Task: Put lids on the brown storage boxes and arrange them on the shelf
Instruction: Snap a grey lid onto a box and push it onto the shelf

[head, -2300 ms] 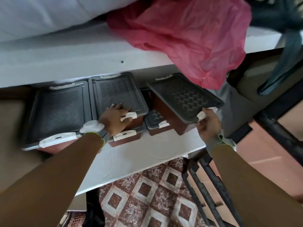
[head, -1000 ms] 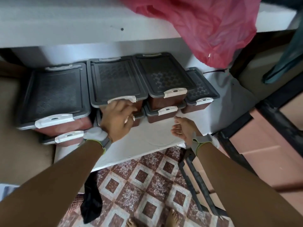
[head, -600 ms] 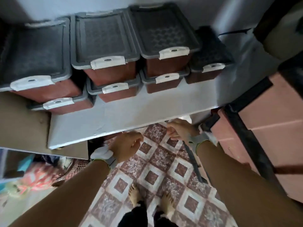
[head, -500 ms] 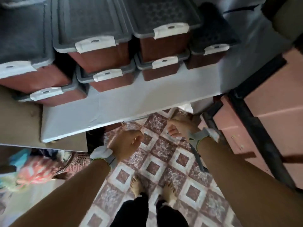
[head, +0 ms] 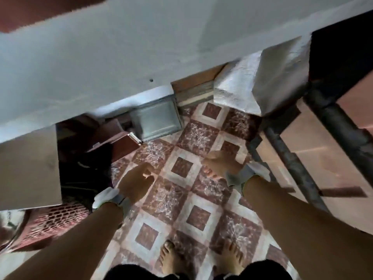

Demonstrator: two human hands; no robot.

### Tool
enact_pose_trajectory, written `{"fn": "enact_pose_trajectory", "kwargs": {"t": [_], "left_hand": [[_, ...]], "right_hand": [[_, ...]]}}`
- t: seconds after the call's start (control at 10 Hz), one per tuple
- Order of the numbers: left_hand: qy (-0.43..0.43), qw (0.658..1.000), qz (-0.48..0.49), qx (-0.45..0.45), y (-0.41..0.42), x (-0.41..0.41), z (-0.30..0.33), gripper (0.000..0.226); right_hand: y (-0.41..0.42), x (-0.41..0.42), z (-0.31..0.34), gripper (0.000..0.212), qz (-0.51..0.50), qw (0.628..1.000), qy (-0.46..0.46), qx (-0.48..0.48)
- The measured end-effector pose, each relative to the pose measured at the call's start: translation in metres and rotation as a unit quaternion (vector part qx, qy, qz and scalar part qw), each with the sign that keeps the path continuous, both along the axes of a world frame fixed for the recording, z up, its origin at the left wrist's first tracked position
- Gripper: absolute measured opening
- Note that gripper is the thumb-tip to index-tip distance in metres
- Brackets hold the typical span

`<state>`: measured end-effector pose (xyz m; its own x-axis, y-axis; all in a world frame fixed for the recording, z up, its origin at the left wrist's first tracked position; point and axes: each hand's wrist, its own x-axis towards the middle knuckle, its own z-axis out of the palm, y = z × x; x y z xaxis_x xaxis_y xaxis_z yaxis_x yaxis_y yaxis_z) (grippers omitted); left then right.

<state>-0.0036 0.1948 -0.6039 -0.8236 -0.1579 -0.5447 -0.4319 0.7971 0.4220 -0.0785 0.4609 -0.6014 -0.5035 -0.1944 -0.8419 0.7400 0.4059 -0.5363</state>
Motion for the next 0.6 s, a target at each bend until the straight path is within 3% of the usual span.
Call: {"fn": "enact_pose_trajectory", "kwargs": {"t": [0.1,0.2,0.3,0.5,0.6], "left_hand": [[0.001,0.999,0.015,-0.048,-0.03,-0.023,-0.076,0.024],[-0.012,0.997,0.064,-0.049,-0.051,-0.044,-0.114,0.021],[-0.004,0.994,0.086,-0.062,-0.074,-0.066,-0.175,0.03],[0.021,0.995,0.068,-0.075,-0.111,-0.134,-0.245,0.06],[0.067,0.987,0.105,-0.096,-0.132,-0.17,-0.257,0.078]], "right_hand": [[-0.018,-0.021,-0.067,0.023,0.048,0.996,0.072,0.026],[-0.028,-0.036,-0.105,0.033,0.069,0.993,0.092,0.029],[-0.04,-0.054,-0.15,0.018,0.067,0.989,0.13,0.037],[-0.065,-0.114,-0.228,0.028,0.077,0.987,0.137,0.017],[-0.085,-0.15,-0.26,0.028,0.071,0.984,0.159,0.032]]}}
